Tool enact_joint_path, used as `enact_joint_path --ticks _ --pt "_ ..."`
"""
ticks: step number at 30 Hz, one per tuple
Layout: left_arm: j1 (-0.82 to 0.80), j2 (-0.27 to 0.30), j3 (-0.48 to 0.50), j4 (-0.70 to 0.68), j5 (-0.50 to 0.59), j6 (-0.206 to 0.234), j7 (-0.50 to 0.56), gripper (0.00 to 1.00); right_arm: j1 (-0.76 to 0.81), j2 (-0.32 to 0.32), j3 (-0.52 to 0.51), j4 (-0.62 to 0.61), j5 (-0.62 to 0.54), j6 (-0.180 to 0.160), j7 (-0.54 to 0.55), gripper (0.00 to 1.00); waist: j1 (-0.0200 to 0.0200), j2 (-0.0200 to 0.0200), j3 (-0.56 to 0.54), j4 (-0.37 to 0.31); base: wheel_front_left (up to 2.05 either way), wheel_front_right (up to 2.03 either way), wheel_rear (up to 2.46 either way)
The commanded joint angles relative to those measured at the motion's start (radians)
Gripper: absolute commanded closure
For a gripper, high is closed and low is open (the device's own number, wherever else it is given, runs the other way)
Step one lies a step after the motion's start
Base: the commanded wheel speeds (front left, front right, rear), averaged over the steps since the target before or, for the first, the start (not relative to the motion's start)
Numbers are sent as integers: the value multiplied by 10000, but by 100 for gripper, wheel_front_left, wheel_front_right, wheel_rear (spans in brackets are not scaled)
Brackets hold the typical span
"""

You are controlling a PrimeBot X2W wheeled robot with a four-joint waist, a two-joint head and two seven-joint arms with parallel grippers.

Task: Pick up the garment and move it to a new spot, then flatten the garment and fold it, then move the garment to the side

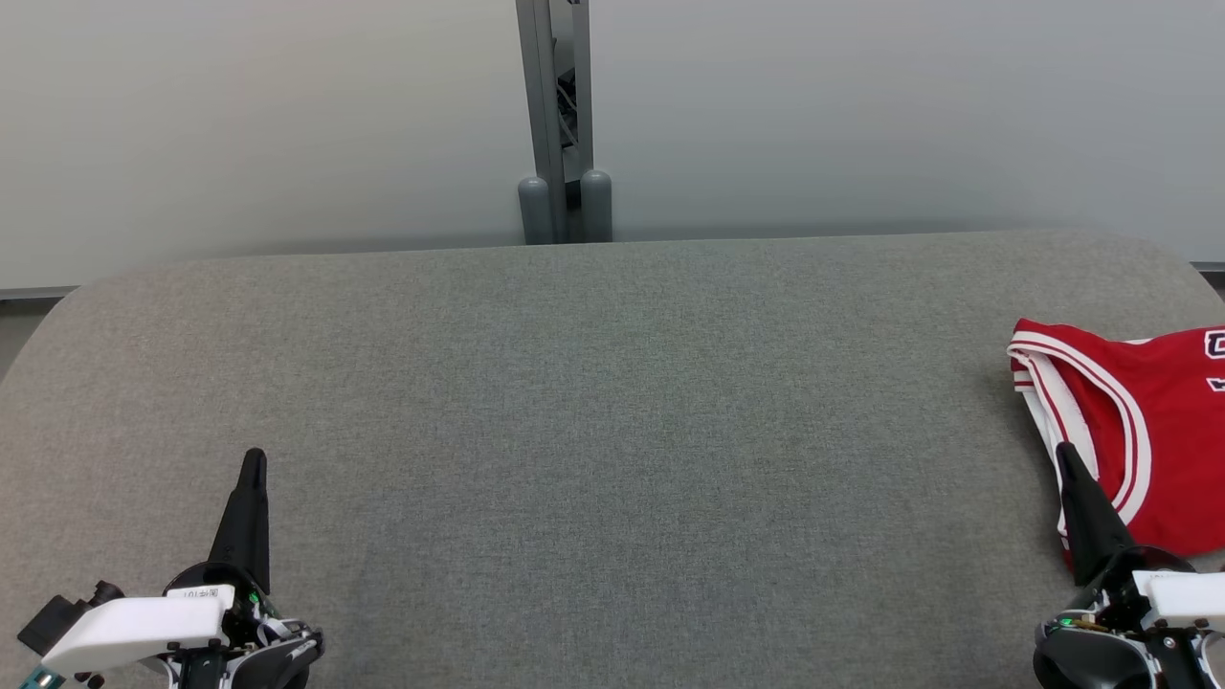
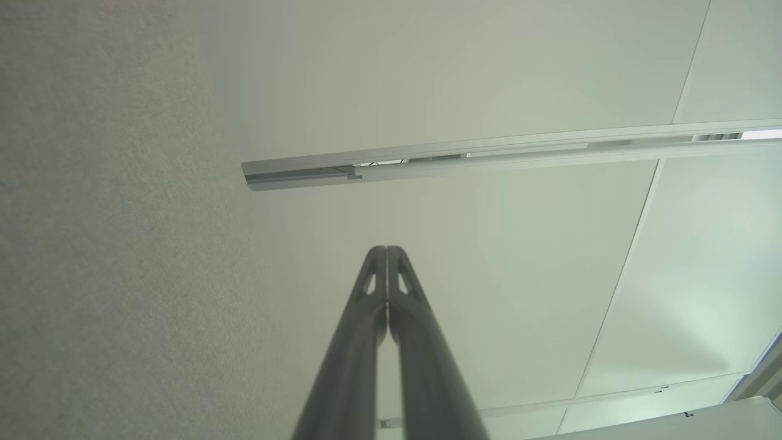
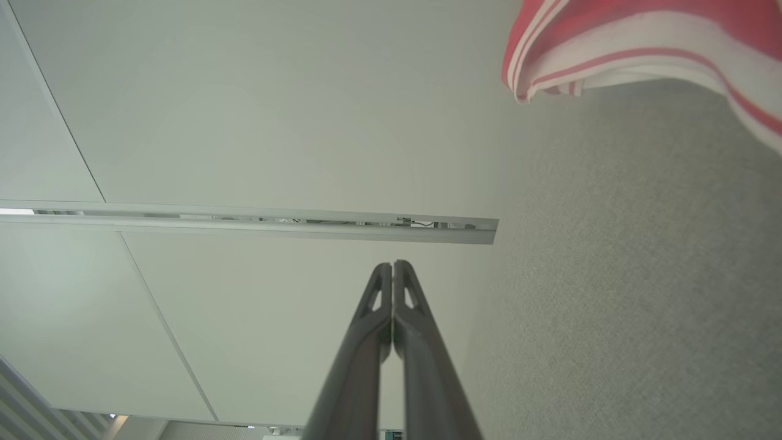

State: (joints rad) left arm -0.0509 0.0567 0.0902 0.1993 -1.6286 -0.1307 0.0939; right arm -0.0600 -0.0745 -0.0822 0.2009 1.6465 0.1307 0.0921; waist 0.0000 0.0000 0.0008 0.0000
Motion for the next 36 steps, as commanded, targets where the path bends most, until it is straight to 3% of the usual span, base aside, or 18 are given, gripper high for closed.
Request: enact_joint_path --ticks 1,36 --pt "-213 38 45 -11 -5 -40 46 100 -62 -46 -29 -3 -4 0 25 100 0 0 0 0 0 0 0" --pt "-214 12 77 -17 38 -41 62 100 -63 20 -107 5 -91 0 101 100 0 0 0 0 0 0 0"
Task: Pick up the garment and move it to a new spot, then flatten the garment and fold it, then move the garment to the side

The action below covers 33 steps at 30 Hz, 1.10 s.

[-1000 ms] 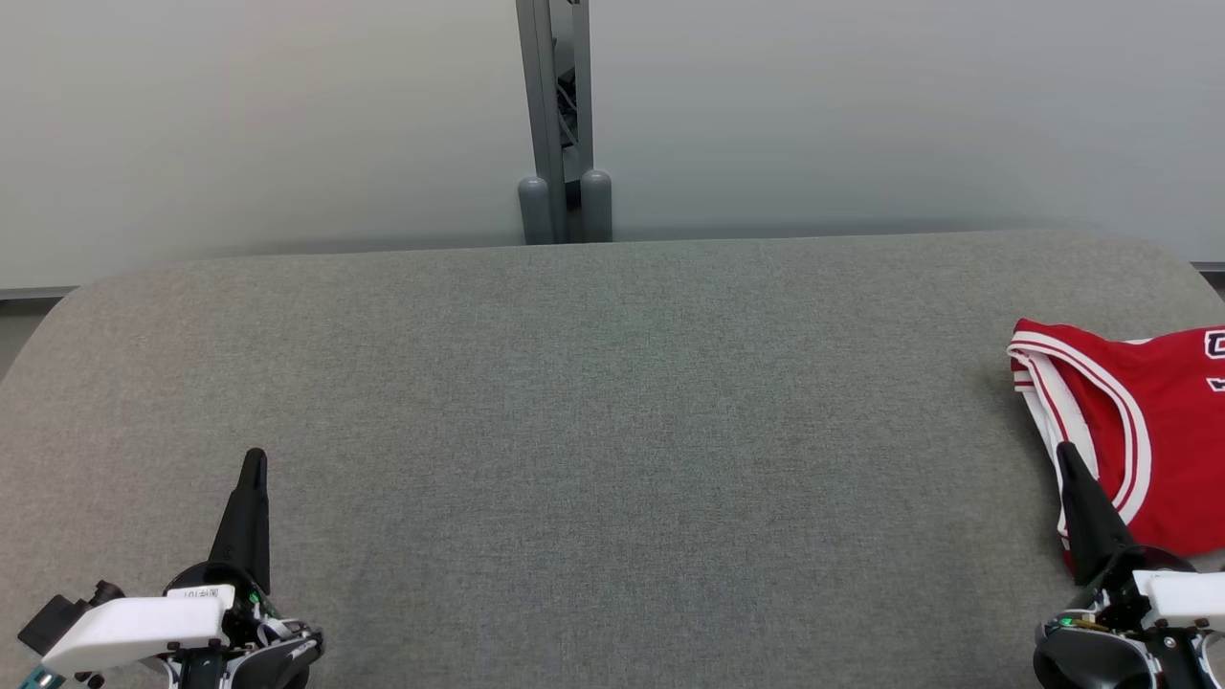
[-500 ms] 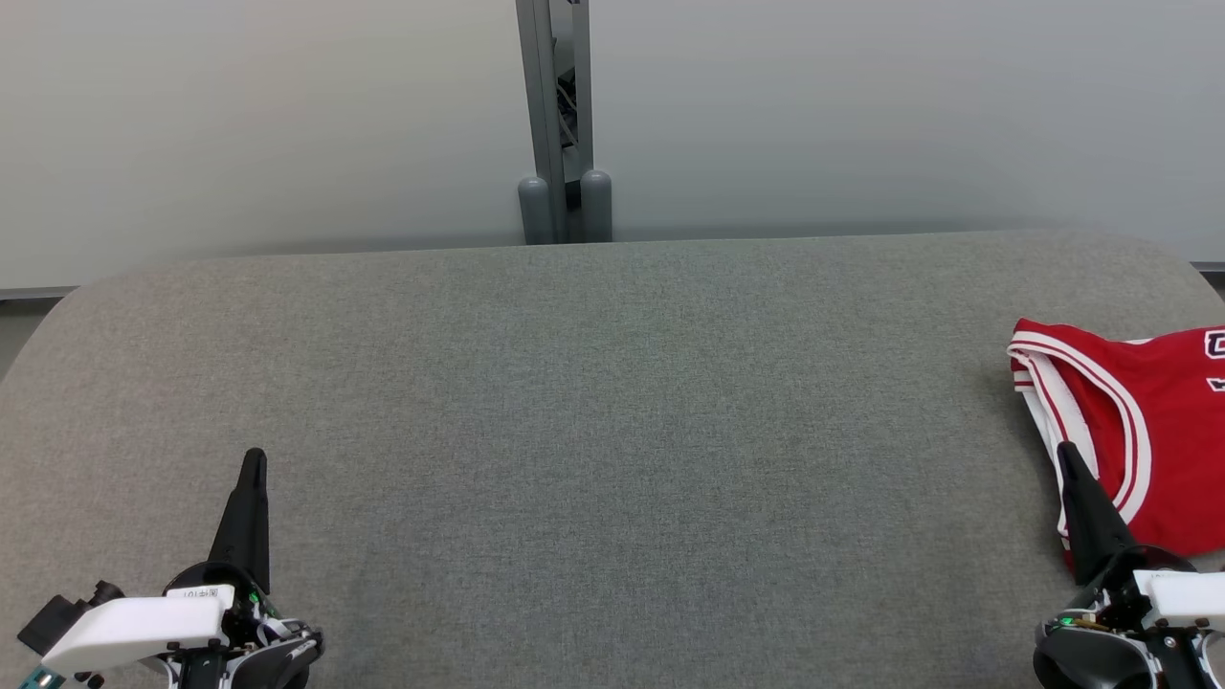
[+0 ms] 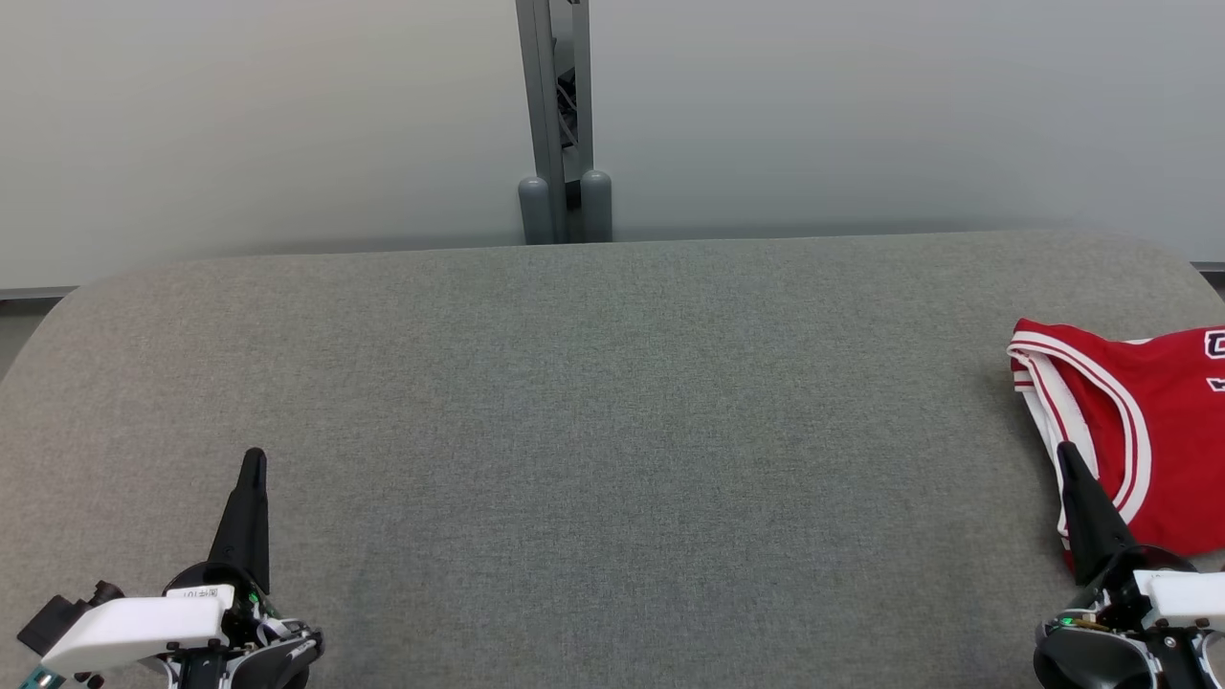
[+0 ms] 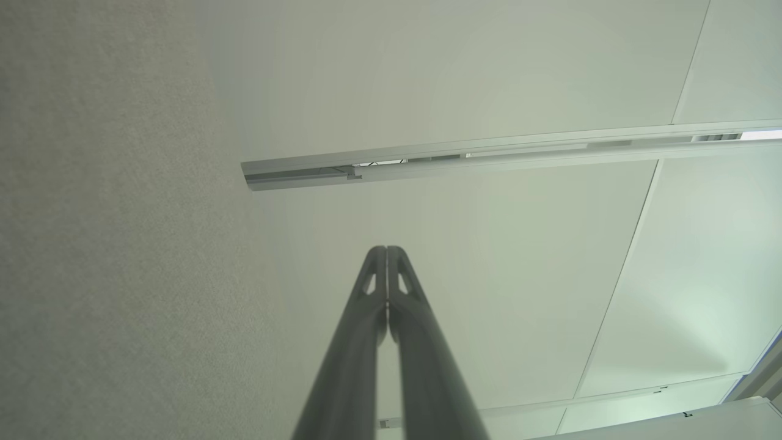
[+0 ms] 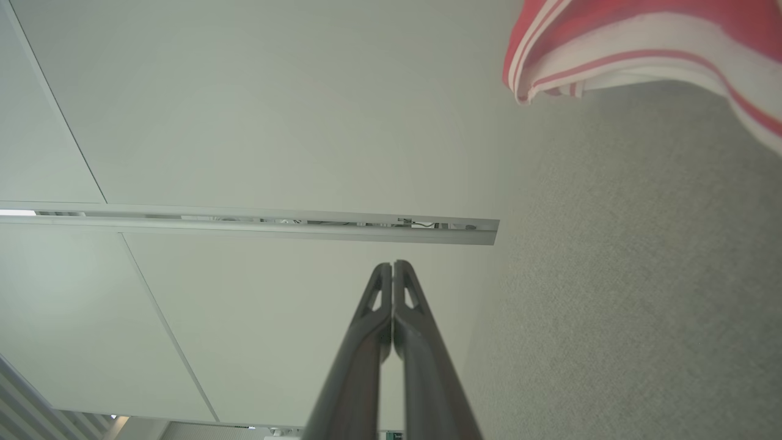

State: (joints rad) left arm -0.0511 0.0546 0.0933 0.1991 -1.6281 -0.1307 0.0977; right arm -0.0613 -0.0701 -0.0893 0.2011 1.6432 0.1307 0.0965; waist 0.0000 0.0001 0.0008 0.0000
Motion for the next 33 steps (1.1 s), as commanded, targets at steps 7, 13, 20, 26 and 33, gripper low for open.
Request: enact_joint_path --ticks 7,13,20,26,33 --pt "-212 29 50 -16 32 -41 31 100 -50 -14 -48 4 -63 0 72 100 0 -1 0 0 0 0 0" --pt "-212 26 53 -16 37 -41 36 100 -52 -8 -60 4 -40 0 77 100 0 -1 0 0 0 0 0" --pt "-213 23 59 -17 44 -41 43 100 -53 0 -73 6 -58 0 70 100 0 -1 0 0 0 0 0" --pt "-213 18 64 -17 51 -41 48 100 -54 10 -86 5 -72 0 86 100 0 -1 0 0 0 0 0" --pt "-214 14 67 -17 56 -41 49 100 -56 18 -97 7 -84 0 90 100 0 -1 0 0 0 0 0"
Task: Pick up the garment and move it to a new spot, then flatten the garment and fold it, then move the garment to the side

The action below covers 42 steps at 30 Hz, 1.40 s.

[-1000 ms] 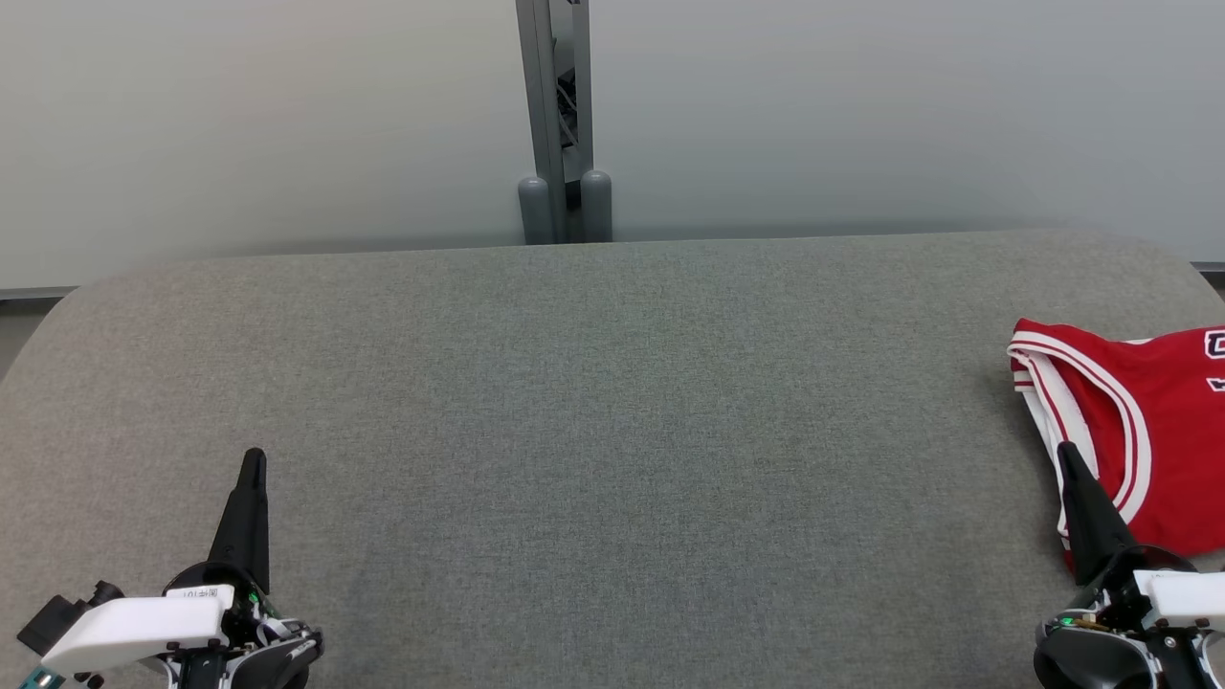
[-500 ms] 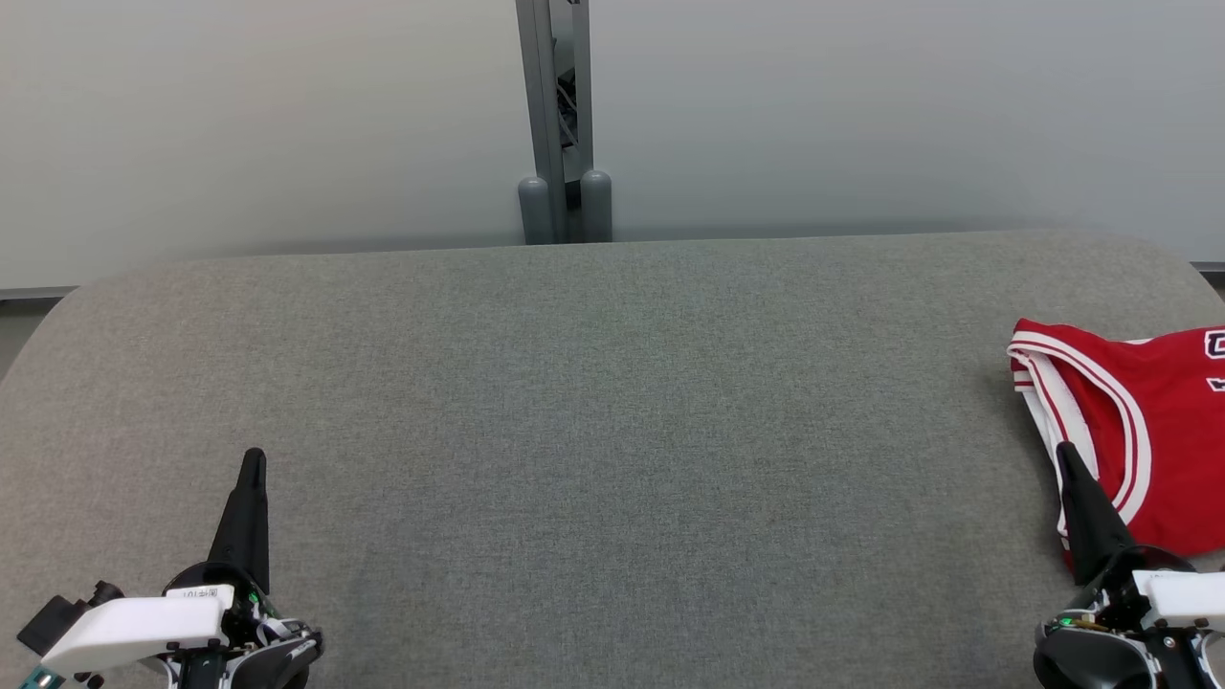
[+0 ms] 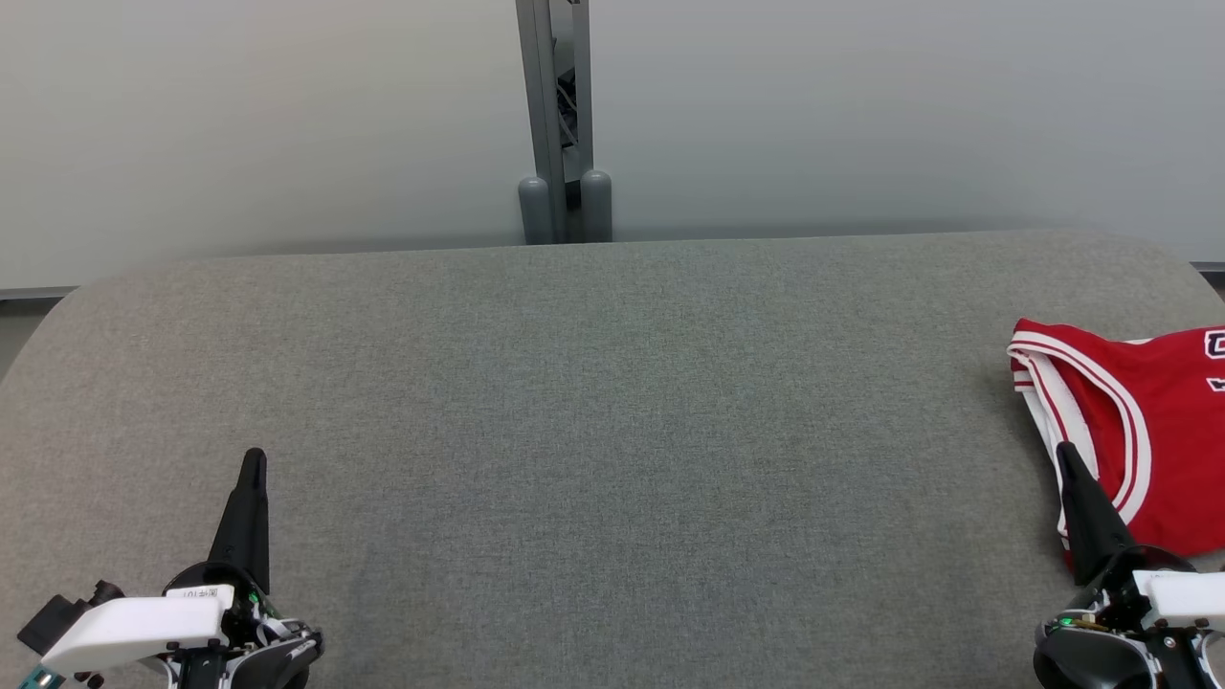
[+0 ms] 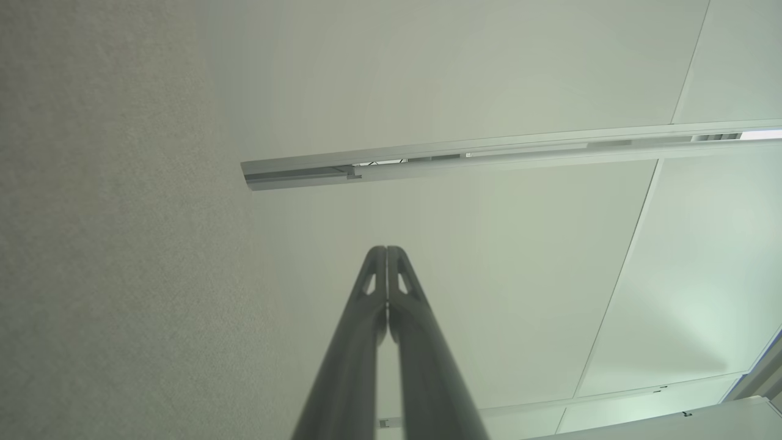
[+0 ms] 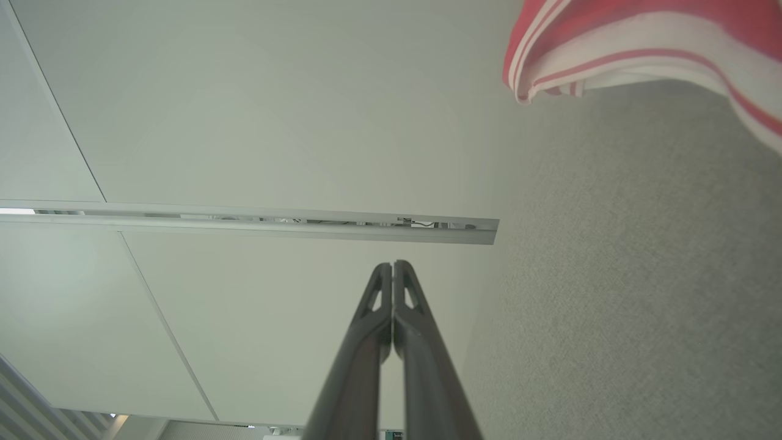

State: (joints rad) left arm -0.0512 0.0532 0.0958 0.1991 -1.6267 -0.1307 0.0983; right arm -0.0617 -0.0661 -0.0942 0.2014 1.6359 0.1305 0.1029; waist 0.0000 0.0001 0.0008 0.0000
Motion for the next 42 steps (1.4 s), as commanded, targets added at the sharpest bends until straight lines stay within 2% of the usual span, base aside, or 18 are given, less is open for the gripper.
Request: enact_joint_path --ticks 1,42 --pt "-212 27 42 -17 42 -41 27 100 -52 -22 -48 3 -14 2 29 100 0 -1 0 0 0 0 0" --pt "-213 9 66 -18 56 -41 52 100 -60 22 -107 7 -88 2 98 100 0 -1 0 0 0 0 0"
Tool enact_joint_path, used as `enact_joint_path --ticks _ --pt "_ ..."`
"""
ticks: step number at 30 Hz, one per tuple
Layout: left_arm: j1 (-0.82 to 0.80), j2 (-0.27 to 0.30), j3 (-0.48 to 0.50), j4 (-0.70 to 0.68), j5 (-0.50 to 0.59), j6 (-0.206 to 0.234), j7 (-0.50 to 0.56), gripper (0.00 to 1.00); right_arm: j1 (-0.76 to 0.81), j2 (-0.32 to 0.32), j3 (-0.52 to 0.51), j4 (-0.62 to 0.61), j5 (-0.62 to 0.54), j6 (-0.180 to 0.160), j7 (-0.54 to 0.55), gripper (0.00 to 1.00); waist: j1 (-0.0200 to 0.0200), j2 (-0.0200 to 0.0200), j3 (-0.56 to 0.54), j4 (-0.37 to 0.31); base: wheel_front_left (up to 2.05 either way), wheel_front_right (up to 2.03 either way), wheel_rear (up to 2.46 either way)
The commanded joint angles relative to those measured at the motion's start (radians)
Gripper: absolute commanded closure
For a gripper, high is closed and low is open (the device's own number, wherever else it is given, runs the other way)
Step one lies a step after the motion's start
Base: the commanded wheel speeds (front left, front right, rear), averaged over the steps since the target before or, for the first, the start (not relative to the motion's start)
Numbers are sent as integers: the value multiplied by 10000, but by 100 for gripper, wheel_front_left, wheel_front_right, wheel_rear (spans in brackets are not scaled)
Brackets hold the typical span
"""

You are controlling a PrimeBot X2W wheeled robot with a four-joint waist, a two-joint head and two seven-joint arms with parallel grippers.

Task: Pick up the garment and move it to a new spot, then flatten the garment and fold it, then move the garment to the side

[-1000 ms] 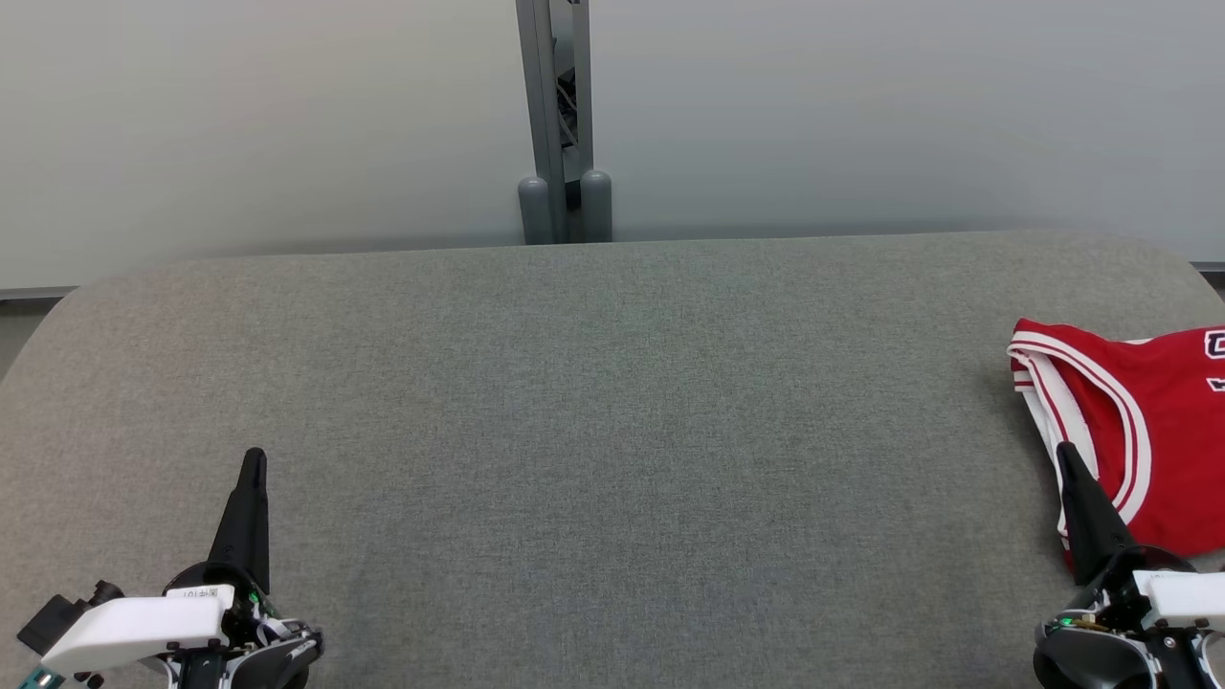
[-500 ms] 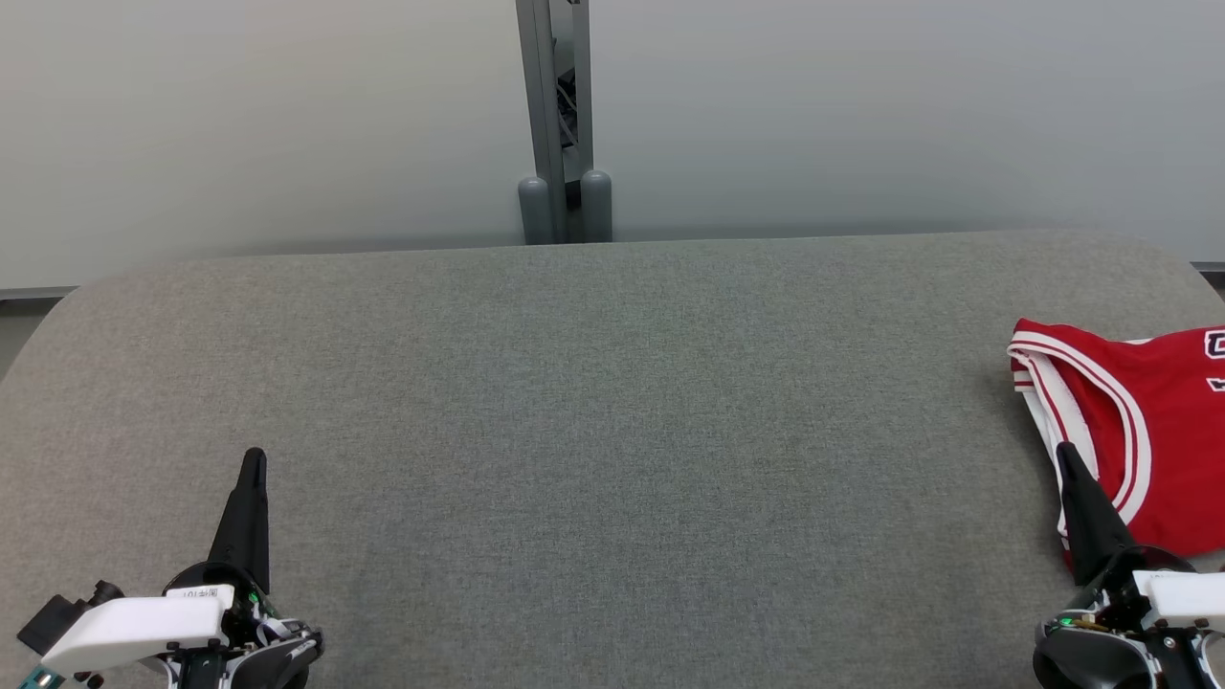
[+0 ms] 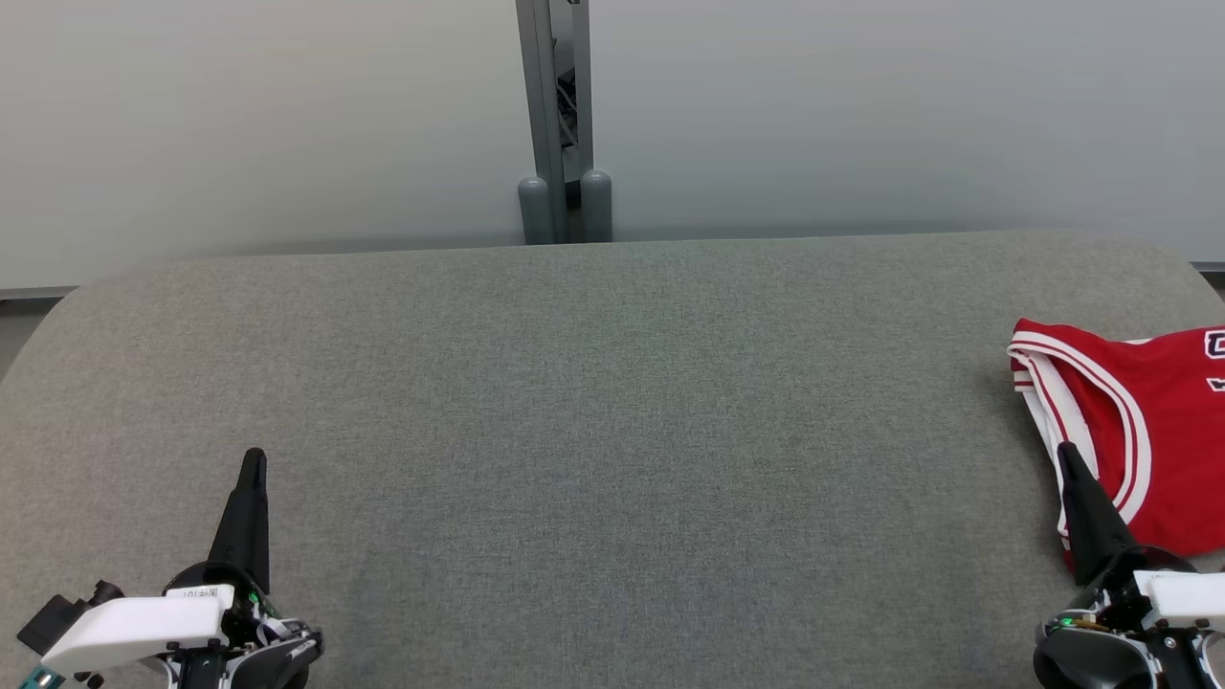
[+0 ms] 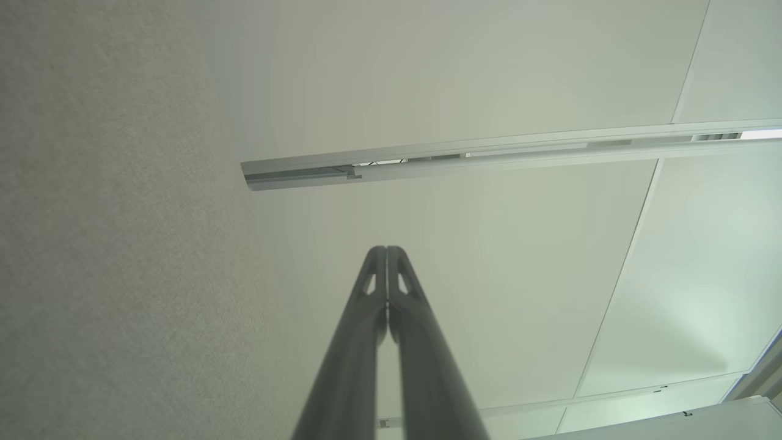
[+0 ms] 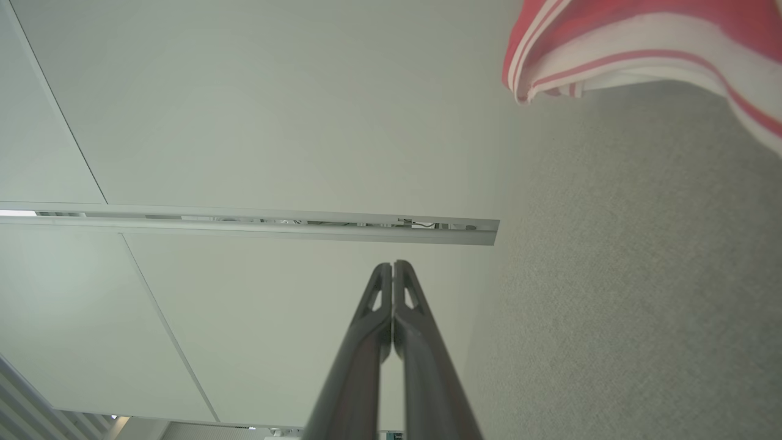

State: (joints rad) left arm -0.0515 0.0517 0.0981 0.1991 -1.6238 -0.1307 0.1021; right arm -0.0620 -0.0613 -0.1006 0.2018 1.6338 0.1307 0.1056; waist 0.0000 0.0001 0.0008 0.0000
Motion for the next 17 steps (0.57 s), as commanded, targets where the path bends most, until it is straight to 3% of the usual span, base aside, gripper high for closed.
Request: enact_joint_path --ticks 1,17 --pt "-211 25 44 -18 28 -41 14 100 -57 -24 -44 3 -69 0 73 100 0 -1 0 0 0 0 0" --pt "-211 20 52 -19 38 -41 26 100 -61 -4 -66 4 -68 0 97 100 0 -1 0 0 0 0 0"
